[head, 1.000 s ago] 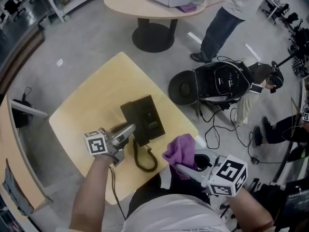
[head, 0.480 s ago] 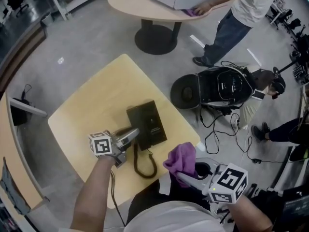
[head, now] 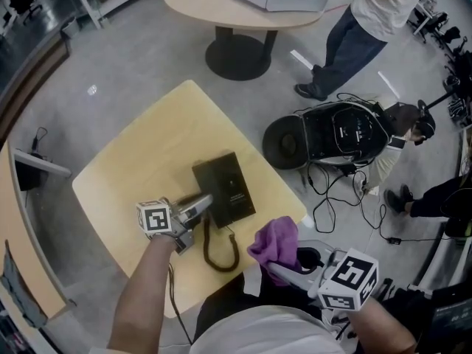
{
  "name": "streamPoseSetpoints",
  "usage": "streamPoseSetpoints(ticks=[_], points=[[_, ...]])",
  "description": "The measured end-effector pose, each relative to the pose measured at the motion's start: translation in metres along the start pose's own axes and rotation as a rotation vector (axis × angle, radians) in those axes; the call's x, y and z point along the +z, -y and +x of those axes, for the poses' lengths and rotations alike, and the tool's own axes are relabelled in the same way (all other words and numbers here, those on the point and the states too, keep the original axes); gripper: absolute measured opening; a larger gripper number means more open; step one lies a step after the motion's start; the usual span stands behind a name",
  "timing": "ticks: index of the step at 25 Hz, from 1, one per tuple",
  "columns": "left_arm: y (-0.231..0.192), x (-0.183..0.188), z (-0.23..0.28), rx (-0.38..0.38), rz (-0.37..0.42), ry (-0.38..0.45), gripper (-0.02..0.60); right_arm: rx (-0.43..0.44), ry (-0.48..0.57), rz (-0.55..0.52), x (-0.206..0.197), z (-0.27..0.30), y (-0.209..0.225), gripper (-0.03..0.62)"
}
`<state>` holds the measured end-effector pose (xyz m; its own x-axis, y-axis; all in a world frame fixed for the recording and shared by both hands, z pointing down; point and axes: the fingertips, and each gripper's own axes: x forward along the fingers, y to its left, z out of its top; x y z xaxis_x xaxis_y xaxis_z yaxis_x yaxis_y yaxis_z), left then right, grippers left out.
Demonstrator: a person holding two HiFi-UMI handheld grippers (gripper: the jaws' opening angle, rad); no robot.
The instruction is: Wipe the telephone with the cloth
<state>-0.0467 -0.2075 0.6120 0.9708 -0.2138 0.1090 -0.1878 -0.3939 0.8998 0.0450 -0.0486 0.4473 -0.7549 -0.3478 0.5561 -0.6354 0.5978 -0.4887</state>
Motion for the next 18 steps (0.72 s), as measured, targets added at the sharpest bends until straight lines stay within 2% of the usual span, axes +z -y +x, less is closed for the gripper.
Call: streamPoseSetpoints(ticks=[6,9,14,18], points=[[0.001,-0.001,0.003,0.006,-0.027,0.004,0.087,0.015,-0.005,-0.008,0.001,-0.001,-0.004,0.112],[-0.001,0.0,0.003,0.045,-0.019,-0.003,0.092,0.022,-0.007,-0.013,0.001,0.001,-0.005,0.112],[-0.003,0.001,0.0,0.126,0.014,-0.033,0.148,0.031,-0.007,-0.017,0.003,0.002,-0.01,0.112],[0.032,0.02,-0.007,0.175,0.024,-0.051,0.203,0.029,-0.011,-0.012,0.039,-0.021,-0.03,0.112]])
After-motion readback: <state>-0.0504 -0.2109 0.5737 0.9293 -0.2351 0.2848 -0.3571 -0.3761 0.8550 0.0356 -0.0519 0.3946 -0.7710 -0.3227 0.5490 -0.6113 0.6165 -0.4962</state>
